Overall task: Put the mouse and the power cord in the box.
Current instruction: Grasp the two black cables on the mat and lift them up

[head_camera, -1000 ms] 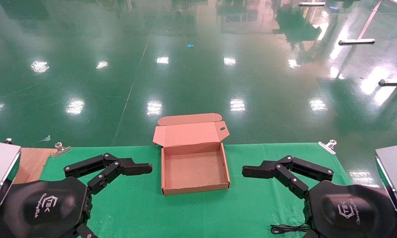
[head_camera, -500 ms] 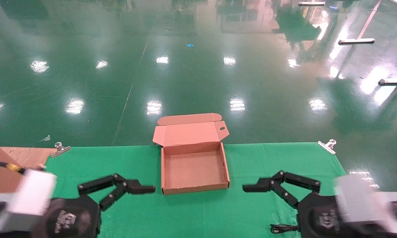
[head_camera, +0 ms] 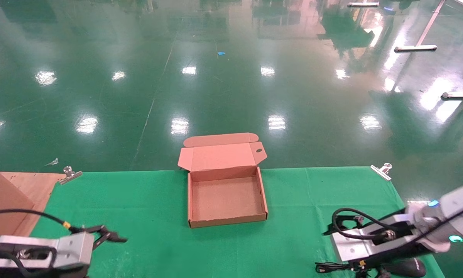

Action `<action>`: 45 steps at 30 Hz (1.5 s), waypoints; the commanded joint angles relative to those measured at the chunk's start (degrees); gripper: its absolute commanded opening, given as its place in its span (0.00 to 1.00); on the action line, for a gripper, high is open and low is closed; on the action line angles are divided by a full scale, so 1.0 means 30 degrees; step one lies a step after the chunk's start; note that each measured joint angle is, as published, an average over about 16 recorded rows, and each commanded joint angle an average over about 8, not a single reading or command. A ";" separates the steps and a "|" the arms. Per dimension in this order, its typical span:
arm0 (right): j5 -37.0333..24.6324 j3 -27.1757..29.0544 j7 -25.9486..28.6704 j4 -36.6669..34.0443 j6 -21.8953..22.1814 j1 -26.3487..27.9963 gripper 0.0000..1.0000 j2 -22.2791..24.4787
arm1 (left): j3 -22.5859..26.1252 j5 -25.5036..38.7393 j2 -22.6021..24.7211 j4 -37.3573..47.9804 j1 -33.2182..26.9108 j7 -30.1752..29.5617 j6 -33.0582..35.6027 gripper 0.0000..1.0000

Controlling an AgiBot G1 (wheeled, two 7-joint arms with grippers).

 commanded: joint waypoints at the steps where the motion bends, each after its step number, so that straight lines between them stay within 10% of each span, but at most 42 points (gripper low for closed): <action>1: -0.1730 -0.0847 -0.0679 -0.1071 0.0253 0.0661 1.00 -0.0819 | 0.0580 0.1415 0.0307 0.1049 -0.0571 0.0812 -0.0234 1.00; 32: -0.3455 -0.1889 -0.8435 -1.4056 0.6031 0.1616 0.92 -0.6132 | 0.2642 0.5403 0.3988 0.9045 -0.2062 0.5070 -0.3202 1.00; 39: -0.3213 -0.1733 -0.9486 -1.5133 0.6293 0.1836 0.06 -0.6226 | 0.2670 0.5448 0.4352 0.9958 -0.2248 0.5631 -0.3428 0.18; 41: -0.3221 -0.1735 -0.9672 -1.5391 0.6413 0.1898 0.00 -0.6277 | 0.2652 0.5409 0.4408 1.0159 -0.2287 0.5815 -0.3414 0.00; 45: -0.3238 -0.1741 -0.9949 -1.5859 0.6644 0.2001 0.00 -0.6386 | 0.2624 0.5358 0.4486 1.0554 -0.2362 0.6118 -0.3421 0.00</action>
